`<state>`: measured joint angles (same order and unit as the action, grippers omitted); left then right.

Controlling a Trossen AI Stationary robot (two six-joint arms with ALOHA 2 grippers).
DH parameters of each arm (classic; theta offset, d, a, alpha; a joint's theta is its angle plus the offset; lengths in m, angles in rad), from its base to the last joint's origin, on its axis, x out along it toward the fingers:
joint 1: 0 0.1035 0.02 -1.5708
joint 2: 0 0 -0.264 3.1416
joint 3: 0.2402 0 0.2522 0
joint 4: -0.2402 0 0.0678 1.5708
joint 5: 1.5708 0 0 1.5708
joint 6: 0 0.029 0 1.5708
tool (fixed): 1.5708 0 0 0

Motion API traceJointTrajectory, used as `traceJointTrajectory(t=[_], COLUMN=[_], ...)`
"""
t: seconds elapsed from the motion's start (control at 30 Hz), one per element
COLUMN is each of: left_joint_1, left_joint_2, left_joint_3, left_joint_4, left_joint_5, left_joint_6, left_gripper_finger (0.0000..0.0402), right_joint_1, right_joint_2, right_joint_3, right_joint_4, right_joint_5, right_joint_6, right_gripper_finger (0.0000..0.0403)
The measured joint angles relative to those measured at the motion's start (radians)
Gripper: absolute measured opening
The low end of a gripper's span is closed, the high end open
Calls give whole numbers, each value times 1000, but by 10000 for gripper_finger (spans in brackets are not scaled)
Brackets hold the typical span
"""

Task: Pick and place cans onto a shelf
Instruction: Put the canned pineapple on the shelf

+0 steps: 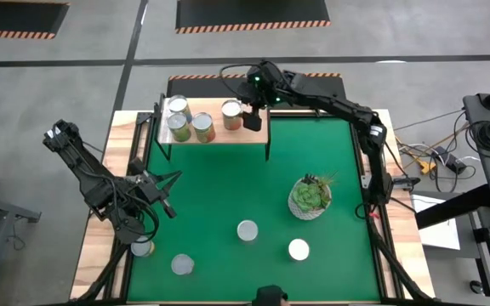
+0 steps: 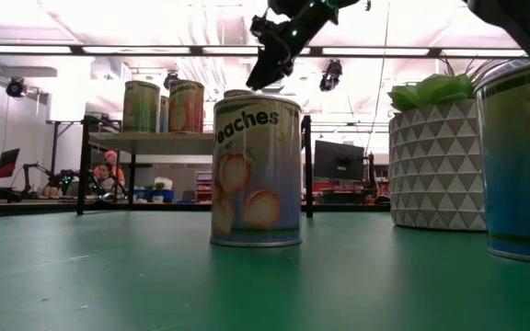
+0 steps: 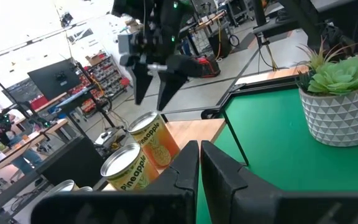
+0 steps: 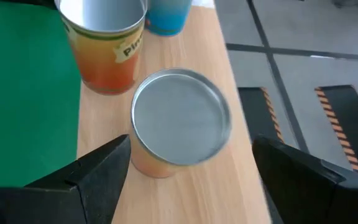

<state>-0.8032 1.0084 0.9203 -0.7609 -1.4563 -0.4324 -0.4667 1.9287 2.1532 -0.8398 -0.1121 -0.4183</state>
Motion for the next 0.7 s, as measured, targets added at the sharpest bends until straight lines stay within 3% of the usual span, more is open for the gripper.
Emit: traceJointTrajectory(t=[0.13, 0.23, 0.57, 0.7], left_joint_1=[0, 0, 0, 0], left_joint_2=[0, 0, 0, 0], left_joint_3=[0, 0, 0, 0], left_joint_4=[0, 0, 0, 0], left_joint_5=[0, 0, 0, 0], left_joint_6=[0, 0, 0, 0], left_gripper_finger=[0, 0, 0, 0], right_joint_1=[7, 9, 8, 8], right_joint_2=[-38, -51, -13, 24], right_joint_3=[0, 2, -88, -105], right_joint_4=[-33, -81, -57, 48], right_joint_5=[10, 9, 138, 140], right_joint_6=[15, 53, 120, 116], right_gripper_finger=[317, 283, 33, 16])
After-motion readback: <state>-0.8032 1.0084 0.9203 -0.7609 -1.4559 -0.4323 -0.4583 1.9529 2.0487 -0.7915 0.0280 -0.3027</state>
